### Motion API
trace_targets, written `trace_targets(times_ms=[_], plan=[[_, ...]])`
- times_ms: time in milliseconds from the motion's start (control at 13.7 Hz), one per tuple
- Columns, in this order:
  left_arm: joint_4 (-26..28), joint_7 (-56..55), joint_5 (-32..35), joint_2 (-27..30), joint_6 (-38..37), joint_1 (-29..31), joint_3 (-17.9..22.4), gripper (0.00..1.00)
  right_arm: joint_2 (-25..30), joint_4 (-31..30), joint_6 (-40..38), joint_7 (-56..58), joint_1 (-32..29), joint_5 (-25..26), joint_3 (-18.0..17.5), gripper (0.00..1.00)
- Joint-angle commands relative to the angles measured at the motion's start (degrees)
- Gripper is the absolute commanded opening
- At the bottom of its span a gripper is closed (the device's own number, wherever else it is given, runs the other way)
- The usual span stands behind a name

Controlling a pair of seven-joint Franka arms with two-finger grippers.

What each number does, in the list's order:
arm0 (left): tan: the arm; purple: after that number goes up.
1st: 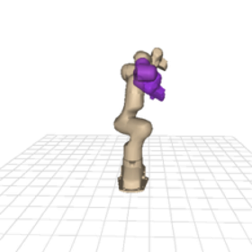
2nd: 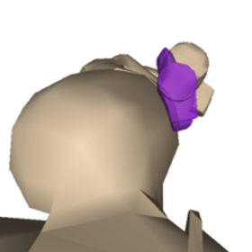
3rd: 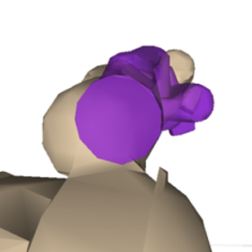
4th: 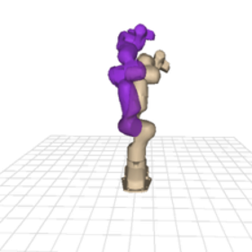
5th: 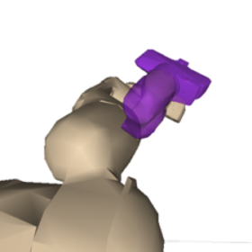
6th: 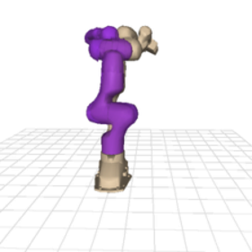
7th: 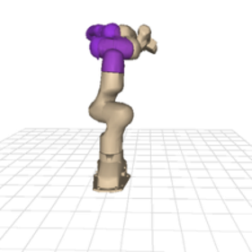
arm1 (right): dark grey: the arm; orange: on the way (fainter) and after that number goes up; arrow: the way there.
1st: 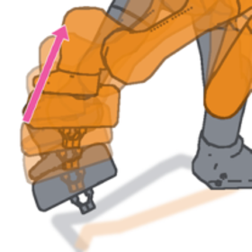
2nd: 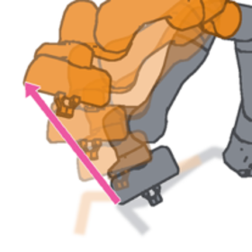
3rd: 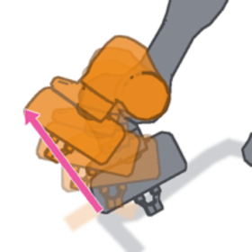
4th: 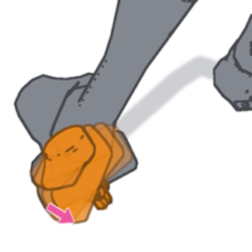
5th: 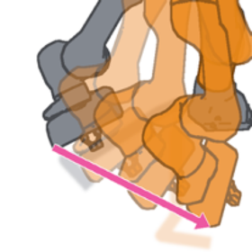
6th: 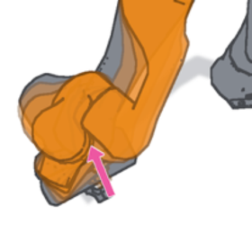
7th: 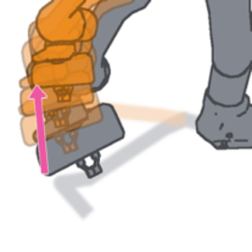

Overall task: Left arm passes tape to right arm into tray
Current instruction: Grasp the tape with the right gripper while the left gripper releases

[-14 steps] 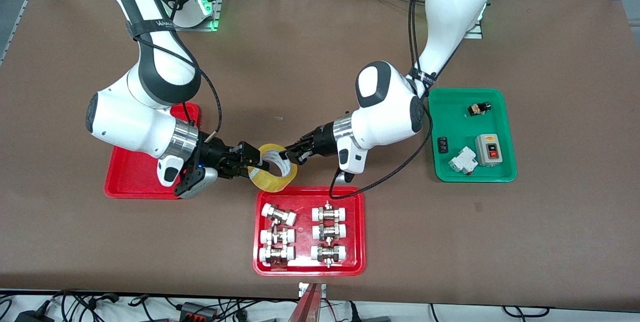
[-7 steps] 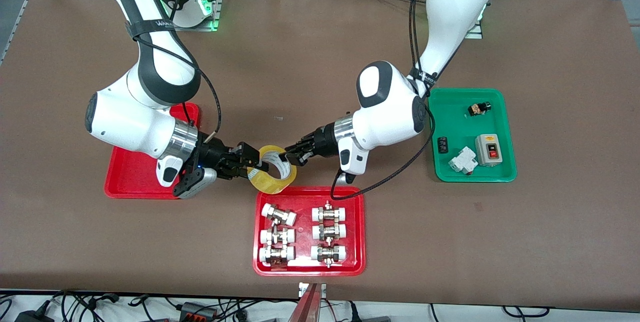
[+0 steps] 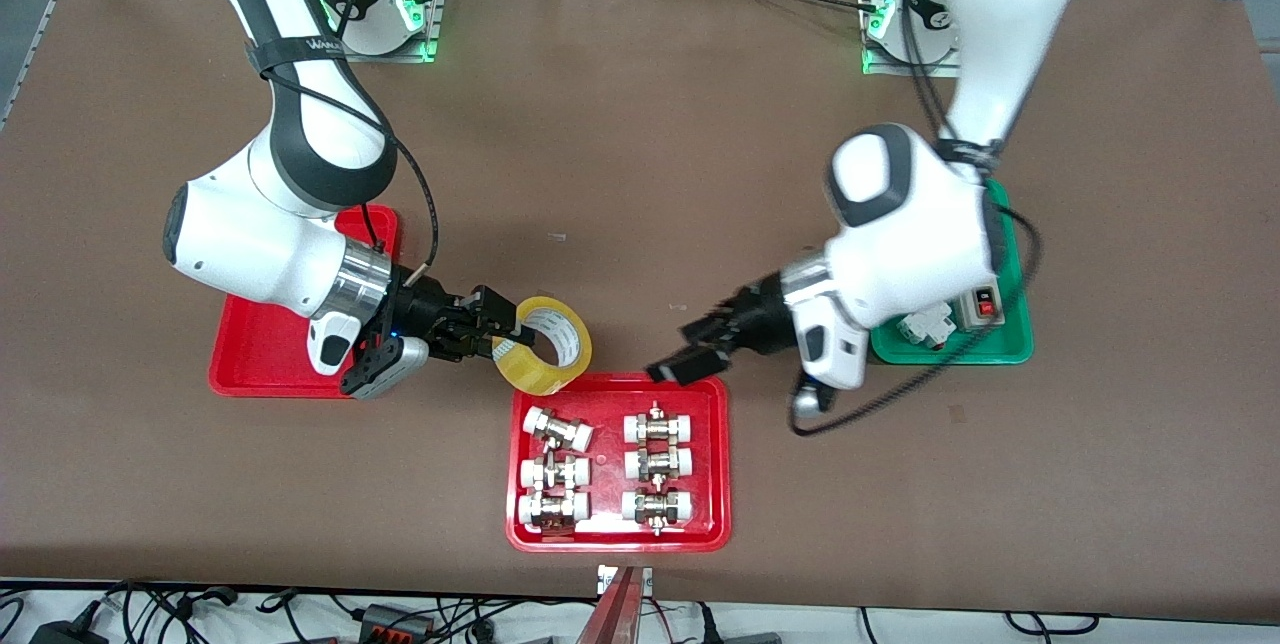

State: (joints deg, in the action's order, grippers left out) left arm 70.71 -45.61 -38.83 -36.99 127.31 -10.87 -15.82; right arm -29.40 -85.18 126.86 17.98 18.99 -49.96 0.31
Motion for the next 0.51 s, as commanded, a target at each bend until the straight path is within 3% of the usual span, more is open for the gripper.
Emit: trace_targets(times_ms=[0,219,437], plan=[[1.5,4.3,6.7,4.3,-16.4,8.7,-1.1,1.0,1.1,0.8,-11.8,-0.6,-6.2,-0.5,0.0,0.0],[1.2,9.0,14.2,8.5,-36.5,15.7,-0.7,1.0,1.0,-0.7,-24.0,1.4,-14.7,5.3,0.0,0.0],[-3.0,17.0,36.0,10.5,-51.8,16.4,-1.2,1.0,0.4,-5.1,-28.7,7.8,-21.3,6.0,0.1,0.0]])
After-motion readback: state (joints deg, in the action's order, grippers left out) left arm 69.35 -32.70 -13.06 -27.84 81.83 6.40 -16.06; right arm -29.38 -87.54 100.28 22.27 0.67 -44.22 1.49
